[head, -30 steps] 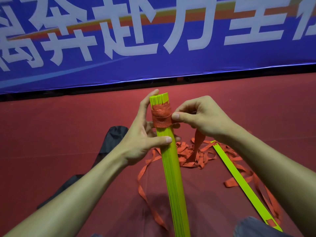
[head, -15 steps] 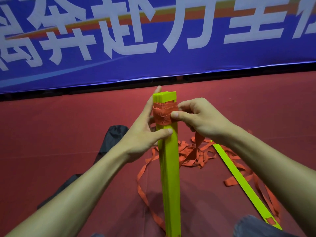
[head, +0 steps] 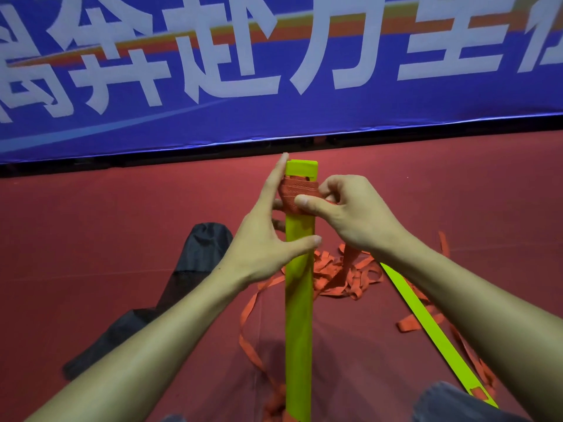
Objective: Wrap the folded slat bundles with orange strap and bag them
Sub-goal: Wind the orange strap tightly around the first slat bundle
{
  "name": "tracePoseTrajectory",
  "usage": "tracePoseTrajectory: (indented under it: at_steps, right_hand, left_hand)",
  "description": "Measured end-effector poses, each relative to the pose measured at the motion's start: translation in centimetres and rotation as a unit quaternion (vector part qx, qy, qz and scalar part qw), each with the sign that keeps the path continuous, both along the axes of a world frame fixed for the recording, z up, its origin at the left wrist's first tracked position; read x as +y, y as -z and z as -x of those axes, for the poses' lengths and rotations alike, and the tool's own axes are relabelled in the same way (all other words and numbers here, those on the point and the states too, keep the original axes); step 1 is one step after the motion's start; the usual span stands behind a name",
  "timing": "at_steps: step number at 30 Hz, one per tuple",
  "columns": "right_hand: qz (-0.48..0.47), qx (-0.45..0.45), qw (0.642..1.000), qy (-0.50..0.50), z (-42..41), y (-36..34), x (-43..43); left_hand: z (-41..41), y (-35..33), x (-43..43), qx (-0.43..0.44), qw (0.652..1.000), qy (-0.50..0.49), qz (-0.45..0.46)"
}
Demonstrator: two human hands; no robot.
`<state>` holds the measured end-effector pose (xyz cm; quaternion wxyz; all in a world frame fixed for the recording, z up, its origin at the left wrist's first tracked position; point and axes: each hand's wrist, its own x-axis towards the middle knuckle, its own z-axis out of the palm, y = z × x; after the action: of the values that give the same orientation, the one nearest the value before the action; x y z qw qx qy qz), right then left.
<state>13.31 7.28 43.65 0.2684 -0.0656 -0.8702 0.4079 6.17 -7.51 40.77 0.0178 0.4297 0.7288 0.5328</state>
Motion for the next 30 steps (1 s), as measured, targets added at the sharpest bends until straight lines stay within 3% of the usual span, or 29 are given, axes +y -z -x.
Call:
tracePoseTrajectory:
  at_steps: [5,15,23,30]
  right_hand:
    - [-0.013,0.013,0.998,0.055,0.3,0.1,-1.5]
    - [-0.084,0.009,0.996,0.013,-0.9,-0.8,1.4]
    - [0.002,0.027,1.0,-0.001,0.0,0.4,2.7]
    - [0.052,0.027,0.996,-0.071,0.1,0.8,2.4]
  left_hand:
    - [-1.4,0.0,1.1,0.025,0.994,-0.107,-0.019]
    - [0.6,0.1,0.4,-0.021,0.995,-0.088,-0.042]
    - [1.0,-0.1,-0.5,-0.161,0.982,0.024,-0.092]
    - [0.9,0.2,-0.6,-0.182,0.974,0.095,-0.099]
